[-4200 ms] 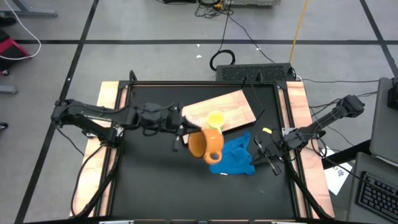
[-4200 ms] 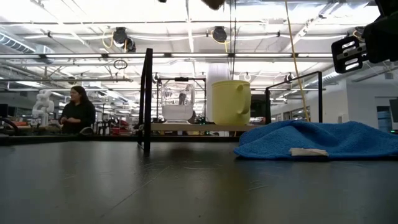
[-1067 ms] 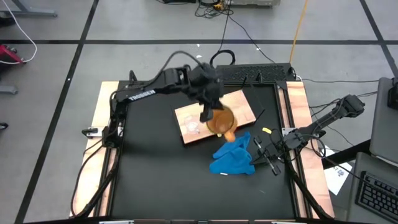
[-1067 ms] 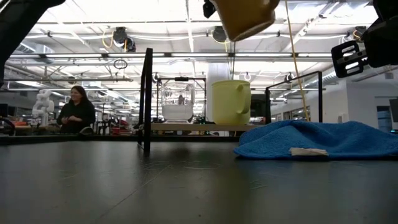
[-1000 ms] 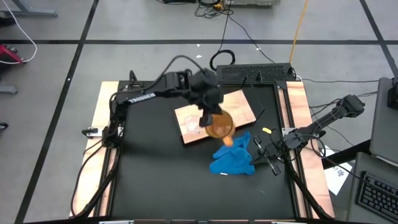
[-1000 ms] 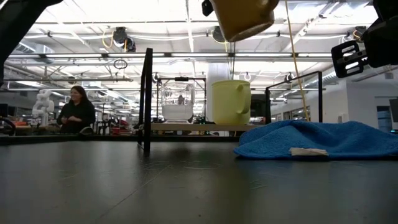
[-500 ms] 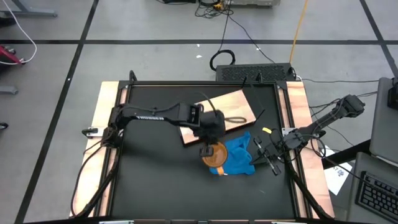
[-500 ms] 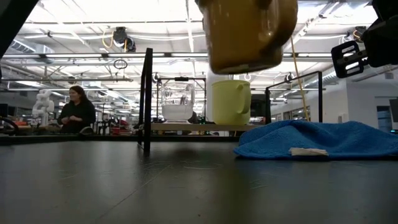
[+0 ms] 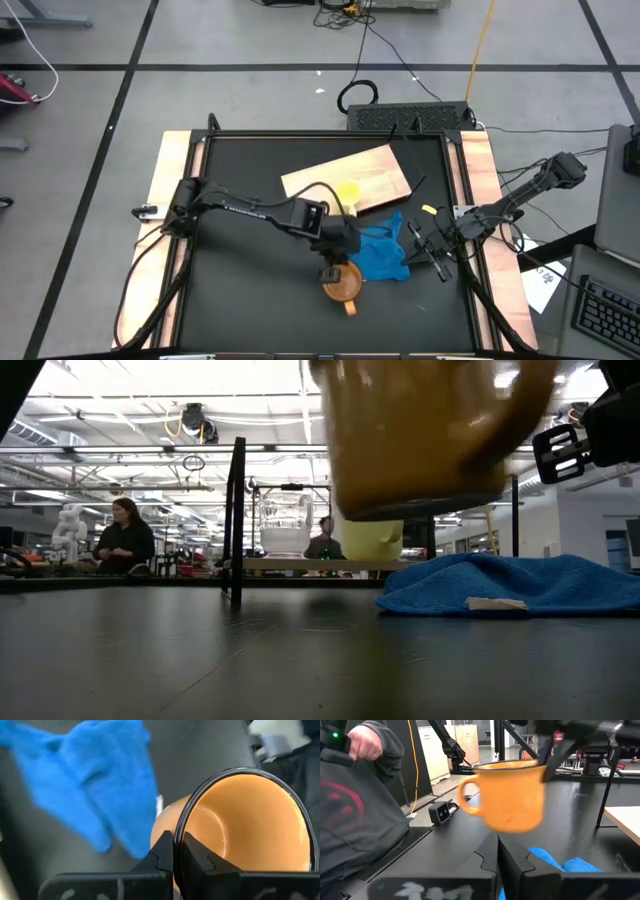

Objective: Stack small to large cups/mugs on shelf
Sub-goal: Put the orange mug on the shelf

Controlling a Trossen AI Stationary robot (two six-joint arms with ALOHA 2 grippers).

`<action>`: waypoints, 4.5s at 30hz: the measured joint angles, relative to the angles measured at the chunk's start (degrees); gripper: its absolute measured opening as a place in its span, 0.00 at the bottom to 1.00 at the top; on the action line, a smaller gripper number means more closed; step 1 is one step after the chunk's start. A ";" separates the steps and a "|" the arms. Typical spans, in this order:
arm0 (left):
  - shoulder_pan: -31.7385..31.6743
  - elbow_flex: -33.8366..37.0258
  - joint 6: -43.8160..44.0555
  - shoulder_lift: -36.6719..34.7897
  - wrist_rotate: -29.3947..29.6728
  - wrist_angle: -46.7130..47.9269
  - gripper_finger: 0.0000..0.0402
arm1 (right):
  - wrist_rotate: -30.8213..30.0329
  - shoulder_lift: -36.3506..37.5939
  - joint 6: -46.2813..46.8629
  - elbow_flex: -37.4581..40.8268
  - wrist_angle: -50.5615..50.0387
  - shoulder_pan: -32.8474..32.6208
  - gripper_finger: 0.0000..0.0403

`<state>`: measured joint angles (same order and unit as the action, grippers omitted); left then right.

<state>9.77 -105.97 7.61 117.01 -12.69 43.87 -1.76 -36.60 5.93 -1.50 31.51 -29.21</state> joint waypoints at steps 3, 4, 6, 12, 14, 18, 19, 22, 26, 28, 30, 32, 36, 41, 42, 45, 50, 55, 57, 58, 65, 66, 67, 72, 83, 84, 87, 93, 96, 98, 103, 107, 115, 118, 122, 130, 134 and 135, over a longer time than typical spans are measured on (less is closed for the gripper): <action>0.69 1.86 1.18 0.04 -2.28 -2.86 0.03 | -0.02 0.00 -0.08 0.00 0.15 0.00 0.00; 0.89 2.49 1.41 -0.01 -2.57 -3.46 0.03 | -0.02 -0.01 -0.12 0.00 0.34 0.00 0.00; 0.99 3.60 2.26 -0.04 -3.57 -5.51 0.03 | -0.02 0.00 -0.21 -0.01 0.71 0.00 0.00; 0.89 6.06 3.44 -0.02 -3.10 -7.42 0.03 | -0.14 0.00 -0.62 -0.01 1.33 0.01 0.00; 1.14 6.85 3.44 -0.02 -2.49 -7.82 0.03 | -0.18 -0.02 -0.63 -0.01 1.38 0.00 0.00; 1.29 9.03 4.16 -0.02 -1.67 -7.87 0.03 | -0.20 0.00 -0.63 -0.02 1.75 0.00 0.00; 1.25 9.52 4.46 -0.02 -1.53 -7.92 0.03 | -0.20 0.01 -0.63 -0.01 1.86 0.01 0.00; 1.21 10.69 5.02 -0.02 -0.55 -8.14 0.03 | -0.22 0.07 -0.63 0.00 2.24 0.00 0.00; 1.18 11.40 5.19 -0.02 -0.26 -8.15 0.03 | -0.24 0.07 -0.63 -0.01 2.37 0.00 0.00; 1.19 11.76 5.23 -0.02 -0.31 -8.36 0.03 | -0.24 0.07 -0.63 -0.01 2.64 0.01 0.00; 1.23 12.49 5.28 -0.02 -0.31 -8.88 0.03 | -0.25 0.07 -0.63 0.00 2.99 0.00 0.00; 1.23 13.43 5.83 -0.02 -0.64 -9.98 0.03 | -0.24 0.07 -0.63 -0.01 2.99 0.01 0.00; 1.23 13.91 6.48 -0.02 -0.74 -11.38 0.03 | -0.24 0.07 -0.63 0.00 2.97 0.01 0.00; 1.23 14.01 6.41 -0.02 -0.35 -11.20 0.03 | -0.24 0.07 -0.63 0.00 2.97 0.01 0.00; 1.23 14.01 6.33 -0.02 -0.28 -11.22 0.03 | -0.24 0.07 -0.63 0.00 2.97 0.01 0.00; 1.23 14.01 6.09 -0.02 -0.24 -11.22 0.03 | -0.24 0.07 -0.63 0.00 2.95 0.01 0.00; 1.62 14.01 5.58 -0.02 0.28 -11.22 0.04 | -0.24 0.07 -0.63 -0.01 2.93 0.01 0.00; 2.02 14.01 5.54 -0.02 0.98 -11.22 0.04 | -0.24 0.07 -0.63 0.00 2.93 0.01 0.00; 2.13 14.01 5.58 -0.02 0.98 -11.25 0.05 | -0.24 0.07 -0.63 0.00 2.93 0.02 0.00; 2.17 14.01 5.58 -0.02 0.98 -11.33 0.05 | -0.24 0.07 -0.63 -0.02 2.93 0.02 0.00; 3.00 14.01 5.04 -0.02 1.33 -14.61 0.07 | -0.24 0.07 -0.63 -0.01 2.85 0.02 0.00; 3.10 14.01 5.05 -0.02 1.29 -14.89 0.08 | -0.24 0.07 -0.63 -0.01 2.79 0.02 0.00; 3.16 14.01 5.09 -0.02 1.19 -15.15 0.10 | -0.24 0.07 -0.61 0.00 2.68 0.00 0.00; 3.12 13.97 5.23 -0.07 1.59 -15.47 0.22 | -0.24 0.05 -0.62 -0.02 2.52 0.02 0.00; 3.15 13.72 5.11 -1.07 2.01 -14.18 0.30 | -0.22 0.04 -0.61 0.00 2.51 0.00 0.00; 3.15 13.38 4.85 -1.82 2.05 -14.04 0.30 | -0.22 0.07 -0.61 -0.02 2.55 0.02 0.00; 3.52 12.79 2.15 -5.76 3.09 -13.65 0.30 | -0.22 0.03 -0.61 0.00 2.67 0.01 0.00; 4.79 12.70 -5.00 -14.04 9.31 -6.66 0.27 | -0.22 0.02 0.27 -0.01 2.65 0.02 0.00; 5.12 12.72 -6.00 -17.74 15.84 -0.47 0.15 | -0.21 0.04 0.44 -0.02 2.54 0.02 0.00; 5.03 13.23 -6.04 -20.00 19.31 2.74 0.05 | -0.20 0.02 0.45 -0.02 2.73 0.00 0.00; 3.38 17.54 -6.47 -26.58 23.47 2.56 0.01 | -0.20 0.07 0.42 0.00 2.83 0.02 0.00; 0.44 25.45 -5.47 -33.58 23.08 -2.98 0.01 | -0.20 0.06 0.44 0.00 2.52 0.02 0.00; -3.01 49.89 -5.42 -46.88 14.26 -28.28 0.00 | -0.20 0.04 -0.18 0.00 2.54 0.02 0.00; -3.47 57.81 -5.63 -50.03 15.16 -36.74 0.00 | -0.20 0.04 -0.74 -0.02 2.47 0.02 0.00; -3.22 66.35 -6.43 -55.13 16.89 -44.94 0.00 | -0.76 0.04 -1.07 -0.02 2.56 0.02 0.00; -3.19 81.72 -5.29 -68.27 20.13 -59.03 0.00 | -3.19 0.02 -2.57 -0.02 2.53 0.02 0.00; -2.90 87.15 -4.74 -69.91 20.62 -63.16 0.00 | -4.44 -0.11 -3.90 0.00 2.19 0.28 0.00; -2.90 88.38 -4.66 -69.95 21.07 -63.96 0.00 | -4.43 -0.09 -4.27 -0.12 2.27 0.43 0.00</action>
<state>6.87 -17.59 2.96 47.06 8.38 -20.09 -6.19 -36.69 1.66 -1.62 33.78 -28.78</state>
